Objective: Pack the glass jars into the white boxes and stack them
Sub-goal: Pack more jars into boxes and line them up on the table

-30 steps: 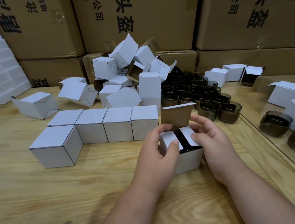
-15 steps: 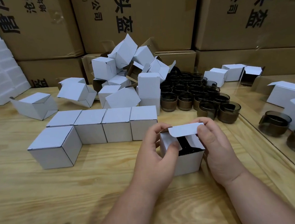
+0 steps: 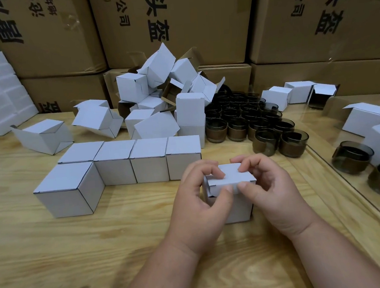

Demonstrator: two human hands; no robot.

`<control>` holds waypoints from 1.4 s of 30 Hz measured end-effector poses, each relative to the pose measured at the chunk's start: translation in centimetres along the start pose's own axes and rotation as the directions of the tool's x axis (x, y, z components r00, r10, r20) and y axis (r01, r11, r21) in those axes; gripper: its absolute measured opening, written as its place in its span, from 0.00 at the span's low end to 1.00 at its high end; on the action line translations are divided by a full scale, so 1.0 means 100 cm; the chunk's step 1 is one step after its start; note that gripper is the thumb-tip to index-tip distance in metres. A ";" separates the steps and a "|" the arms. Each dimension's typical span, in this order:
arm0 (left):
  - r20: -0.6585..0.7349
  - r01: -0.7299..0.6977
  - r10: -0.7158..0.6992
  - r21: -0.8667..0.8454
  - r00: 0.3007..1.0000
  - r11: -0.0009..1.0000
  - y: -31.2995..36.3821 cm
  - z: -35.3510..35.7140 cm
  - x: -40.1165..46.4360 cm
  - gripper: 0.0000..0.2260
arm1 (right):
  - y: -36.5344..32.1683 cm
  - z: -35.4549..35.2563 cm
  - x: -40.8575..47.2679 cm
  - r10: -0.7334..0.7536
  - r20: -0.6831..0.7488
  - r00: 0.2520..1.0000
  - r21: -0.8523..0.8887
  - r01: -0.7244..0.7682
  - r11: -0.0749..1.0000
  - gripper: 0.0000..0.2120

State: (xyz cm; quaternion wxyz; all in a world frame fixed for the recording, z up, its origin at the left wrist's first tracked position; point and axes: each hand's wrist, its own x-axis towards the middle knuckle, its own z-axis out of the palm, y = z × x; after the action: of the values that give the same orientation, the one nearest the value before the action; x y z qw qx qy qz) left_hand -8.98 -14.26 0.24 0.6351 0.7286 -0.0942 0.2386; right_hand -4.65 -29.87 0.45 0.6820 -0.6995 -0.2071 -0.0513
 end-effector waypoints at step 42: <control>-0.074 0.069 -0.046 0.345 0.996 0.936 0.006 -0.038 -0.021 0.10 | 0.003 0.025 -0.015 0.145 0.140 0.979 -0.061 -0.137 0.989 0.28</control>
State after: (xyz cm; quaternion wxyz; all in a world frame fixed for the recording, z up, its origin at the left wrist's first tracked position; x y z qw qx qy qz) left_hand -11.96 -11.01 0.09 0.5060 0.8236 -0.0086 0.2561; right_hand -6.46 -27.72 -0.56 0.6491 -0.7314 -0.2045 0.0427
